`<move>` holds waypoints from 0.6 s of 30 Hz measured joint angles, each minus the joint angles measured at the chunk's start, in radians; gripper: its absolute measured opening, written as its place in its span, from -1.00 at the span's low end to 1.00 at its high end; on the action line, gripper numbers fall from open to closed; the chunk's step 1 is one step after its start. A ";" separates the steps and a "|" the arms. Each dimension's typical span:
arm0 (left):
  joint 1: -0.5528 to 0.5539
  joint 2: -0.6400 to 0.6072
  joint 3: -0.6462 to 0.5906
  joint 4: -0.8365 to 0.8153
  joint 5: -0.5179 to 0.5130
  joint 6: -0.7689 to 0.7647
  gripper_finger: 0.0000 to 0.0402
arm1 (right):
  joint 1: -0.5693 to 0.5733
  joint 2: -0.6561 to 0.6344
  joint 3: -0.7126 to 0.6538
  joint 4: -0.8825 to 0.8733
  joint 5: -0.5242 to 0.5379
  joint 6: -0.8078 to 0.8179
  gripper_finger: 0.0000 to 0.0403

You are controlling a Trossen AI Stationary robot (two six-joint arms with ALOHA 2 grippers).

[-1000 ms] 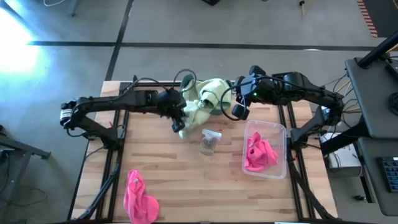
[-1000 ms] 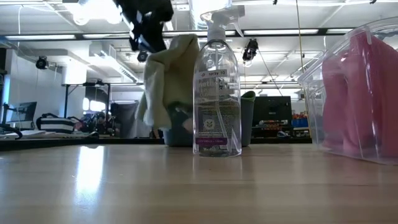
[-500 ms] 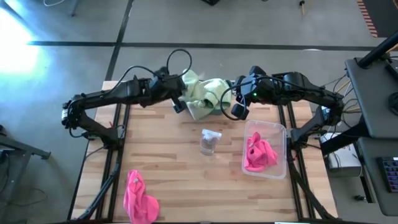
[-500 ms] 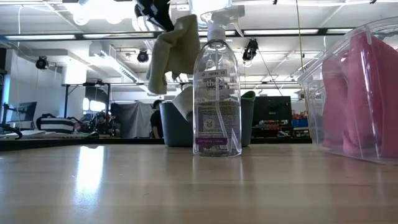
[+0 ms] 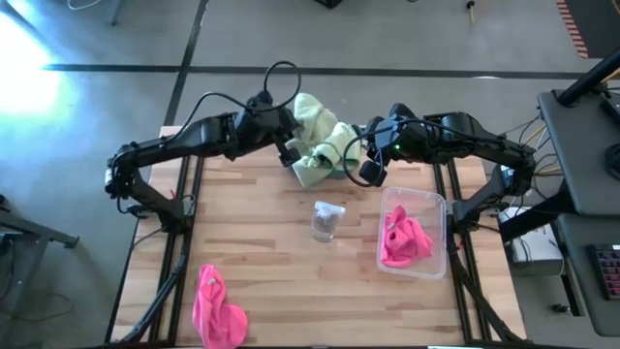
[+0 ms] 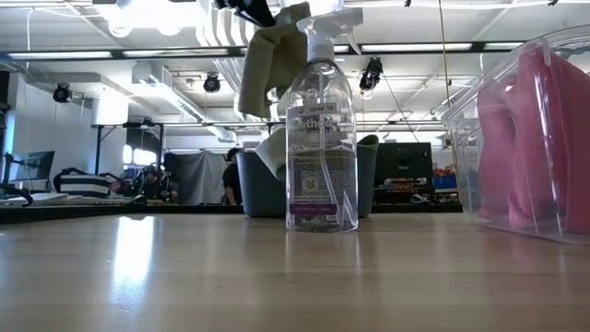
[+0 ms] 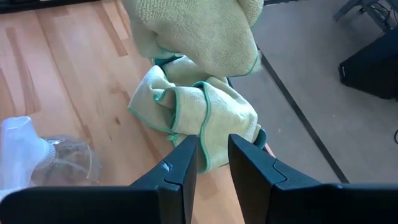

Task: Sort microfiber towel by color & place in baskets
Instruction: Put the green microfiber towel into the blue bin

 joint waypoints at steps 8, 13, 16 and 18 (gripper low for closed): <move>0.000 0.002 0.002 -0.001 0.072 0.039 -0.75 | 0.000 0.000 -0.004 0.000 0.000 -0.001 -0.63; 0.005 0.002 0.002 -0.001 0.083 0.050 -0.59 | 0.000 0.000 -0.005 0.000 0.000 -0.001 -0.62; 0.020 0.001 0.002 -0.007 0.076 0.050 -0.52 | 0.000 0.000 -0.006 0.000 0.000 -0.001 -0.60; 0.033 0.001 0.002 -0.012 0.059 0.050 -0.49 | 0.000 0.000 -0.008 0.000 0.000 -0.001 -0.58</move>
